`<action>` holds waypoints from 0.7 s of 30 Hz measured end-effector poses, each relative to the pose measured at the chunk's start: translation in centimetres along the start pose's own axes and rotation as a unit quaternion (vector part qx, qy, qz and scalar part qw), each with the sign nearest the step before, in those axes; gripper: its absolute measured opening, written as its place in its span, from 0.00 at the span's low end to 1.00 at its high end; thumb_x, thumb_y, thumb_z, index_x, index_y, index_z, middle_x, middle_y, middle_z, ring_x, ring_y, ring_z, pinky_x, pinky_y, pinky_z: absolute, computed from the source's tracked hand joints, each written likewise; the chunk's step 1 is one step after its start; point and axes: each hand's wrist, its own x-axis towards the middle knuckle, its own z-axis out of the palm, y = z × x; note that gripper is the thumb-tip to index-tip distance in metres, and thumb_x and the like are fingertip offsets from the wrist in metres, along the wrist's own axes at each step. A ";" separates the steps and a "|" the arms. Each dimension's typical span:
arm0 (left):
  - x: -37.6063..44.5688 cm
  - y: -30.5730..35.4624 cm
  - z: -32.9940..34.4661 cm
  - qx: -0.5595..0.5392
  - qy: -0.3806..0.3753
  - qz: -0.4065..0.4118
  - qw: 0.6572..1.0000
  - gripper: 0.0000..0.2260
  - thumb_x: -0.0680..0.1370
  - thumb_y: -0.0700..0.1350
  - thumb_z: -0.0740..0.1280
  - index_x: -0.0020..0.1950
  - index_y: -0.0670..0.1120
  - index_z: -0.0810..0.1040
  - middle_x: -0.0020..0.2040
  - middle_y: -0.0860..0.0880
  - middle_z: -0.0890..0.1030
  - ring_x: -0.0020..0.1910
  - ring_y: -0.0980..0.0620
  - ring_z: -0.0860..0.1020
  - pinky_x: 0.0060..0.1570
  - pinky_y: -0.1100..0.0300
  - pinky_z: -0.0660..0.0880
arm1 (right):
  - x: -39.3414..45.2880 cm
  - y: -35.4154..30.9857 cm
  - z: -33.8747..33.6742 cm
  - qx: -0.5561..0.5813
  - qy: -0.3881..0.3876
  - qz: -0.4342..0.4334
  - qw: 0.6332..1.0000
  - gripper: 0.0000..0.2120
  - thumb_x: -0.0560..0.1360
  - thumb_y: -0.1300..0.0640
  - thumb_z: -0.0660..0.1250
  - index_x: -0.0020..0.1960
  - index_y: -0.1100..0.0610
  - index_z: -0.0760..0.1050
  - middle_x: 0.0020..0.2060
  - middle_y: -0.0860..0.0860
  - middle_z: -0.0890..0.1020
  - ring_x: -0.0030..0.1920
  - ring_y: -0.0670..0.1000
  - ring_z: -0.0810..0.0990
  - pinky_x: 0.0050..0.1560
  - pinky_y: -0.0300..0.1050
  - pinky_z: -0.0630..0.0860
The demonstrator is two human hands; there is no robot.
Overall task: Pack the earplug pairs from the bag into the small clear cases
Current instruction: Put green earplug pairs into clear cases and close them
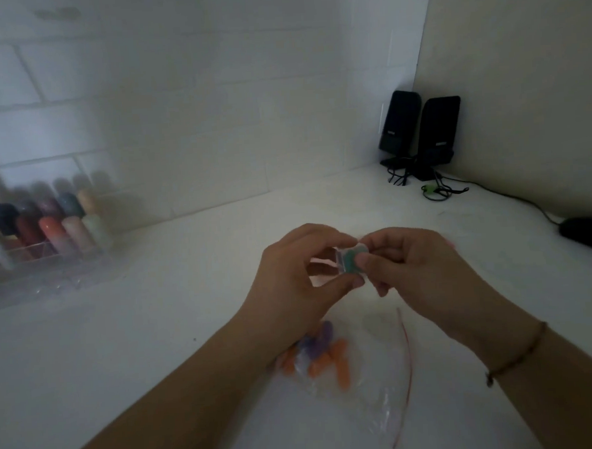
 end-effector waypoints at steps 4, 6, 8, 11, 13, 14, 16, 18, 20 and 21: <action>0.1 0.2 -0.5 0.100 -0.017 0.044 0.994 0.17 0.70 0.46 0.77 0.57 0.45 0.81 0.52 0.52 0.81 0.46 0.56 0.80 0.48 0.59 0.80 | -0.3 -1.0 -1.5 -0.006 -0.048 -0.010 0.999 0.02 0.72 0.57 0.73 0.45 0.53 0.83 0.32 0.50 0.85 0.28 0.42 0.77 0.30 0.34 0.73; 0.5 0.5 -0.5 0.149 -0.064 0.027 0.986 0.20 0.71 0.49 0.76 0.61 0.46 0.80 0.51 0.54 0.80 0.45 0.58 0.79 0.49 0.61 0.78 | 0.0 -1.4 -3.2 -0.029 0.028 -0.037 0.999 0.01 0.73 0.53 0.72 0.43 0.48 0.82 0.32 0.45 0.84 0.26 0.38 0.75 0.27 0.31 0.70; 1.3 0.8 -0.2 0.193 -0.136 -0.021 0.972 0.22 0.72 0.55 0.73 0.64 0.51 0.78 0.50 0.59 0.79 0.44 0.62 0.77 0.48 0.65 0.76 | 0.6 -1.3 -6.1 0.057 0.200 -0.035 0.978 0.04 0.74 0.50 0.70 0.42 0.48 0.81 0.33 0.45 0.83 0.25 0.41 0.72 0.24 0.35 0.65; 3.6 1.0 1.2 0.220 -0.218 -0.060 0.949 0.18 0.72 0.59 0.72 0.61 0.56 0.79 0.50 0.61 0.79 0.46 0.65 0.75 0.46 0.70 0.72 | 1.0 -0.7 -10.2 0.269 0.370 0.009 0.889 0.06 0.75 0.51 0.67 0.41 0.51 0.77 0.28 0.46 0.76 0.23 0.46 0.64 0.23 0.36 0.57; 5.1 1.2 3.1 0.200 -0.237 -0.062 0.949 0.16 0.72 0.57 0.73 0.58 0.55 0.80 0.50 0.60 0.80 0.46 0.63 0.76 0.49 0.65 0.73 | 1.1 0.0 -11.7 0.329 0.423 0.026 0.844 0.05 0.75 0.53 0.65 0.42 0.52 0.75 0.27 0.46 0.73 0.22 0.46 0.63 0.24 0.37 0.54; 5.8 1.3 4.2 0.193 -0.241 -0.057 0.949 0.16 0.72 0.57 0.73 0.57 0.55 0.80 0.51 0.58 0.80 0.47 0.61 0.76 0.51 0.62 0.74 | 1.0 0.3 -12.1 0.347 0.440 0.026 0.828 0.04 0.74 0.54 0.65 0.41 0.52 0.75 0.27 0.46 0.73 0.22 0.46 0.62 0.24 0.37 0.54; 6.9 1.2 6.6 0.206 -0.252 -0.045 0.944 0.17 0.72 0.57 0.73 0.58 0.54 0.80 0.53 0.57 0.80 0.51 0.58 0.75 0.55 0.57 0.73 | 1.0 0.8 -12.8 0.381 0.466 0.022 0.799 0.04 0.74 0.55 0.65 0.41 0.53 0.75 0.27 0.47 0.72 0.22 0.47 0.62 0.25 0.37 0.54; 7.8 0.9 8.7 0.235 -0.271 -0.036 0.933 0.17 0.73 0.59 0.71 0.59 0.55 0.79 0.57 0.57 0.79 0.57 0.55 0.72 0.60 0.54 0.69 | 0.8 1.1 -13.5 0.411 0.481 0.011 0.774 0.04 0.74 0.56 0.64 0.41 0.53 0.74 0.25 0.47 0.70 0.22 0.47 0.61 0.26 0.37 0.53; 8.3 0.3 10.1 0.280 -0.292 -0.019 0.914 0.17 0.73 0.60 0.70 0.59 0.57 0.78 0.60 0.59 0.76 0.62 0.54 0.68 0.61 0.54 0.64 | 0.6 1.5 -14.4 0.430 0.494 -0.001 0.756 0.03 0.74 0.56 0.63 0.42 0.54 0.74 0.24 0.46 0.68 0.21 0.47 0.61 0.26 0.38 0.53; 8.5 0.0 10.5 0.299 -0.298 -0.014 0.906 0.16 0.73 0.60 0.70 0.59 0.58 0.78 0.61 0.59 0.74 0.63 0.53 0.66 0.61 0.55 0.62 | 0.4 1.7 -14.7 0.439 0.499 -0.004 0.747 0.04 0.74 0.56 0.63 0.42 0.54 0.74 0.24 0.46 0.68 0.21 0.47 0.60 0.26 0.38 0.53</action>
